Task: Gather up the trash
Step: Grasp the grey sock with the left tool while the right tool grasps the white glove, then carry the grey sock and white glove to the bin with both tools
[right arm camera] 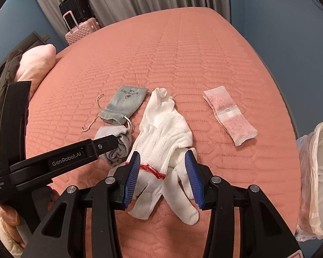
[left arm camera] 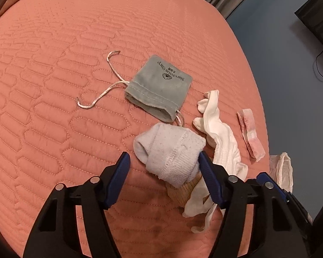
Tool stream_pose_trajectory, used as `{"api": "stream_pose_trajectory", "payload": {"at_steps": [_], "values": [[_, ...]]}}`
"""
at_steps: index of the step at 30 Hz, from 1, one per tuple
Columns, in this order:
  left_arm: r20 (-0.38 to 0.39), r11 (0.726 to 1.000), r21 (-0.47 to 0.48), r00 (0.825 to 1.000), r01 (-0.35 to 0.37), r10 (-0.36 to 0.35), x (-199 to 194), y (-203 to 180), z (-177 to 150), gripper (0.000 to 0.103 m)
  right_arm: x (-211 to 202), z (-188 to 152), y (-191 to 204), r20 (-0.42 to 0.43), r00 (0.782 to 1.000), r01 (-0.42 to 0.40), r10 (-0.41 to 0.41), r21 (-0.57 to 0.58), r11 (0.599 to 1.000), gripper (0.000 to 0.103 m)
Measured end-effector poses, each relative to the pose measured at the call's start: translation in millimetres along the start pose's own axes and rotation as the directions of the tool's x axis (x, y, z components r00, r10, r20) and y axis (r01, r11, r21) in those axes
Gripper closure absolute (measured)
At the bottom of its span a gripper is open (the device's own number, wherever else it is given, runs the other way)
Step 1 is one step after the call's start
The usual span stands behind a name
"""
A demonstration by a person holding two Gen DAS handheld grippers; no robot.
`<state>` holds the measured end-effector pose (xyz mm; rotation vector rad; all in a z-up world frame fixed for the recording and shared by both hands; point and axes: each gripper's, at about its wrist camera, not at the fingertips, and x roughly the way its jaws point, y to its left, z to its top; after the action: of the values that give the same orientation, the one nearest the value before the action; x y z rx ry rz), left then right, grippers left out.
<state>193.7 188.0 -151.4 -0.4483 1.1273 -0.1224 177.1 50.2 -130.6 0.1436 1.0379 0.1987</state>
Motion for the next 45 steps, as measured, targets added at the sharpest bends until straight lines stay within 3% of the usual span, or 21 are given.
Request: {"api": "stream_pose_trajectory", "payload": {"at_steps": [4, 8, 12, 23, 33, 45], "values": [[-0.006, 0.999, 0.014, 1.000, 0.029, -0.029, 0.5, -3.9, 0.1, 0.058, 17.5, -1.3, -0.4, -0.034, 0.999, 0.000, 0.000, -0.003, 1.000, 0.063], [0.002, 0.999, 0.038, 0.999, 0.033, -0.033, -5.1, -9.5, 0.0, 0.067, 30.5, -4.2, 1.8, -0.068, 0.998, -0.018, 0.016, -0.018, 1.000, 0.086], [0.017, 0.999, 0.041, 0.999, 0.027, -0.028, -13.9, -10.2, 3.0, 0.072, 24.4, -2.7, 5.8, -0.053, 0.998, -0.019, 0.017, -0.039, 0.999, 0.092], [0.184, 0.995, 0.100, 0.983, 0.009, -0.027, -83.9, -38.4, 22.8, 0.074, -70.8, 33.4, 6.7, 0.155, 0.986, -0.047, 0.054, -0.052, 0.998, 0.097], [0.326, 0.972, 0.234, 0.941, 0.013, -0.091, -160.2, -103.7, 15.9, 0.074, -190.7, 59.3, 2.5, 0.365, 0.928, -0.049, 0.071, -0.069, 0.996, 0.097], [0.386, 0.917, 0.396, 0.896, 0.052, -0.217, -206.1, -181.9, -5.3, 0.074, -302.5, 61.7, -36.6, 0.538, 0.843, 0.017, 0.010, -0.045, 0.999, 0.098]]}}
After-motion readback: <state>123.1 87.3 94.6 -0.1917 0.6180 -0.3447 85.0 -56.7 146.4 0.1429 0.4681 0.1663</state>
